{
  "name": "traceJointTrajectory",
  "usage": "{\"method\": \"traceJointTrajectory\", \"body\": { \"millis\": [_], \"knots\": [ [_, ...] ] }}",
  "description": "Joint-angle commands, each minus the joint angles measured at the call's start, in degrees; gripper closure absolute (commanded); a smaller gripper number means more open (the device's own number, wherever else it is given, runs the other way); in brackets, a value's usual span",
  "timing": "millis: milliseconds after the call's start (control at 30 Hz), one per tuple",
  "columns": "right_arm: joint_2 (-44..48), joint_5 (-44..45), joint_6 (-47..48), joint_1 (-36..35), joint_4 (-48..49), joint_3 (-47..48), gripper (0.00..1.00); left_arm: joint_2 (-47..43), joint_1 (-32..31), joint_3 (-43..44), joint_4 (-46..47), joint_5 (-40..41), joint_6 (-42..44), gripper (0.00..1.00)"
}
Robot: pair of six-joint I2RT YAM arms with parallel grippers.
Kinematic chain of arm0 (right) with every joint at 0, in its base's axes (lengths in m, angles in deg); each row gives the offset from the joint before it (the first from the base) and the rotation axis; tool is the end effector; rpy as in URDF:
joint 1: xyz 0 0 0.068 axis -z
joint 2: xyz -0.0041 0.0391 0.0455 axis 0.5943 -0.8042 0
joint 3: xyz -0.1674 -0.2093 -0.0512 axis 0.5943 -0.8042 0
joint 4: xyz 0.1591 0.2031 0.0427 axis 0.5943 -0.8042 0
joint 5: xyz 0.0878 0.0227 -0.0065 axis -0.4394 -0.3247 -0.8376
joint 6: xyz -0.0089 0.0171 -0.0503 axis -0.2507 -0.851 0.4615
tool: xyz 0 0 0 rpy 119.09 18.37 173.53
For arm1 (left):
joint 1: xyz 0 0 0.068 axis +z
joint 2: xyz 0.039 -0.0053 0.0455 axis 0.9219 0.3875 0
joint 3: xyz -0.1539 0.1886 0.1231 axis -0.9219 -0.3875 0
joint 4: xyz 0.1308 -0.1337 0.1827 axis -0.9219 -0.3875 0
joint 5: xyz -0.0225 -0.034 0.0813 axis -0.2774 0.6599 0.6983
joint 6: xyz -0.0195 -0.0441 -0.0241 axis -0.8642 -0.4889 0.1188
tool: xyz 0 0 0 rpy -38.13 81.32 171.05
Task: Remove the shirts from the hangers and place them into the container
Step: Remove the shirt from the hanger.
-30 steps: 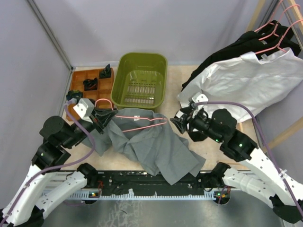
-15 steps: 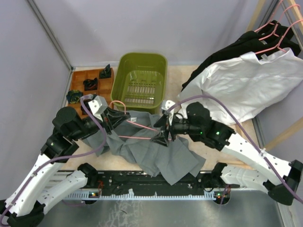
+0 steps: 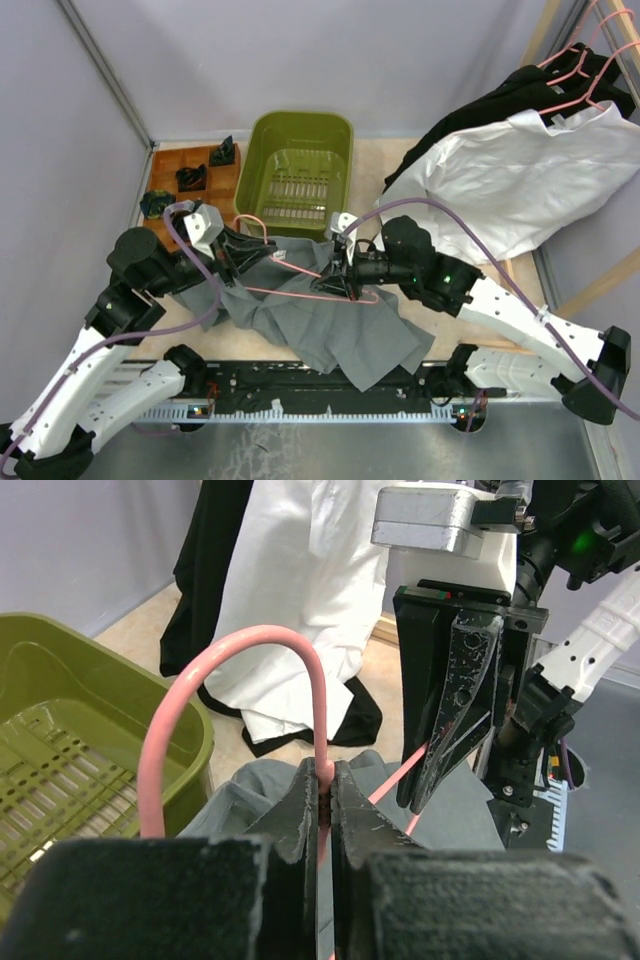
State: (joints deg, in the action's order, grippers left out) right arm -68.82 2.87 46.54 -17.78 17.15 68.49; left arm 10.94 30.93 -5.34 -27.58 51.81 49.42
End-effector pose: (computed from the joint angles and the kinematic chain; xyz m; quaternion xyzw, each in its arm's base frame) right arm 0.1192 0.1954 0.3484 -0.4701 0.6333 0.4581 0.4099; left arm 0.1007 -0.0951 0.4087 0.3721 0.5894 -0.3869 0.6037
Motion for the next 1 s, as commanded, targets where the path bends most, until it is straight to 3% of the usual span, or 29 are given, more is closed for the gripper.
{"method": "traceJointTrajectory", "body": {
  "millis": [0,33,67,233,433,667,867,967],
  "knots": [
    [2.9,3.1,-1.6,-0.1,2.1,0.5,1.00,-1.8,0.1,0.1,1.7,6.0,-0.9,0.87],
    [3.3,3.7,-1.8,-0.1,1.4,0.5,1.00,-2.0,0.0,0.0,1.6,7.5,-1.5,0.67],
    [3.6,4.5,-2.3,-0.1,0.4,0.6,1.00,-2.2,0.1,0.0,1.6,8.6,-1.9,0.52],
    [5.5,8.4,-4.5,-0.1,-4.2,1.0,1.00,-2.4,0.1,0.1,1.4,10.9,-2.0,0.34],
    [8.9,16.2,-6.3,0.0,-9.8,2.2,1.00,-4.4,0.1,-1.0,1.6,15.2,-2.8,0.26],
    [13.7,23.3,-8.5,0.0,-15.2,5.3,1.00,-7.0,0.1,-2.9,4.0,20.3,-4.6,0.24],
    [18.2,27.9,-10.9,0.0,-11.8,5.0,1.00,-8.7,0.1,-5.3,8.5,21.5,-8.0,0.24],
    [18.5,36.2,-15.9,-0.1,-9.0,5.0,1.00,-8.1,0.1,-6.1,10.4,18.1,-8.7,0.25]
  ]
}}
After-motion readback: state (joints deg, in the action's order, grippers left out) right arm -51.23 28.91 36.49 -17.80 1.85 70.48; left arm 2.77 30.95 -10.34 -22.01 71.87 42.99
